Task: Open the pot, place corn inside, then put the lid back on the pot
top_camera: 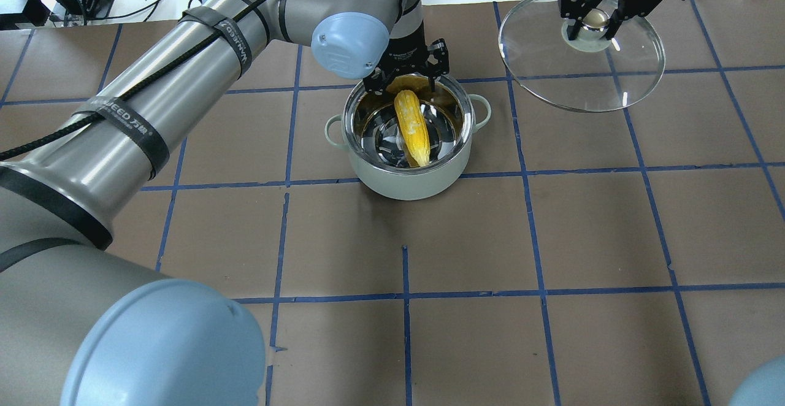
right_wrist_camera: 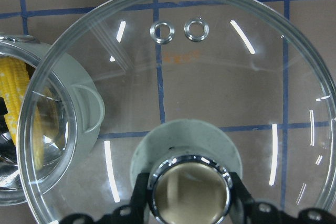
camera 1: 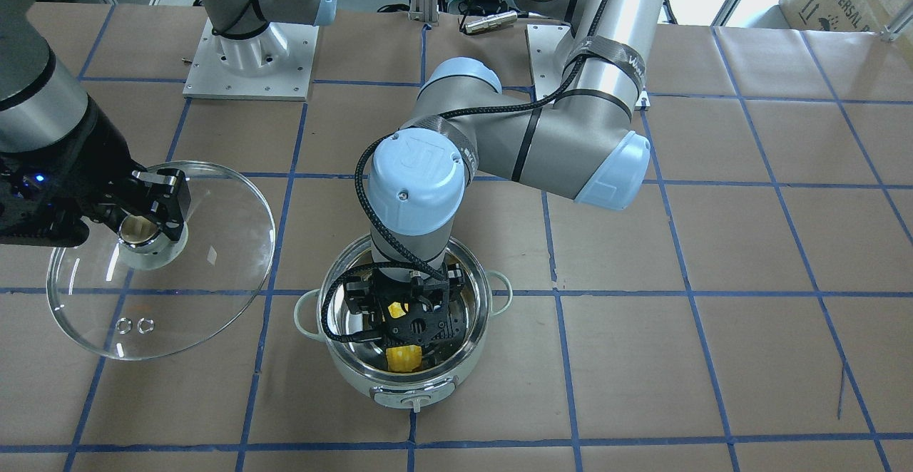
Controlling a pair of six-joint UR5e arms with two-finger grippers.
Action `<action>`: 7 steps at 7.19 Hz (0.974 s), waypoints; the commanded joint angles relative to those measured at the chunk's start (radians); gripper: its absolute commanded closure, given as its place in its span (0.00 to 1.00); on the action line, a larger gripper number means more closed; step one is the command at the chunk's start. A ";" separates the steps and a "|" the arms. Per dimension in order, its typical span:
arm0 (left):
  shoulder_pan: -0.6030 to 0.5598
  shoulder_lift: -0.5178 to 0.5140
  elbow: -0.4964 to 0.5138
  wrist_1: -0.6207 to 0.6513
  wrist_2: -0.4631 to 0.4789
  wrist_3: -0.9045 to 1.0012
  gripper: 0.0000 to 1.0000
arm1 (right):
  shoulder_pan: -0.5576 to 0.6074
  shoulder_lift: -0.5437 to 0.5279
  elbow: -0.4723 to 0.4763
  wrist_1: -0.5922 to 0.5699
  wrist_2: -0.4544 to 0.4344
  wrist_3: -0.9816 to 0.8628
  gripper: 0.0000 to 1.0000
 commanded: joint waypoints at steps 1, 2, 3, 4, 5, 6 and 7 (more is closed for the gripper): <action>0.043 0.013 -0.016 -0.010 0.000 0.177 0.00 | 0.000 0.000 0.000 -0.001 0.000 0.000 0.73; 0.097 0.027 -0.028 -0.016 0.001 0.272 0.00 | 0.002 0.001 -0.002 -0.001 0.002 0.000 0.73; 0.153 0.065 -0.046 -0.042 0.000 0.371 0.00 | 0.013 -0.002 -0.011 -0.002 0.002 0.014 0.73; 0.213 0.122 -0.065 -0.118 0.001 0.490 0.00 | 0.023 0.015 -0.026 -0.004 0.021 0.052 0.73; 0.291 0.191 -0.076 -0.230 0.001 0.595 0.00 | 0.078 0.027 -0.031 -0.007 0.040 0.154 0.73; 0.360 0.252 -0.088 -0.313 0.003 0.690 0.00 | 0.168 0.049 -0.016 -0.060 0.034 0.241 0.73; 0.416 0.311 -0.117 -0.350 0.004 0.744 0.00 | 0.271 0.110 -0.012 -0.135 0.034 0.390 0.73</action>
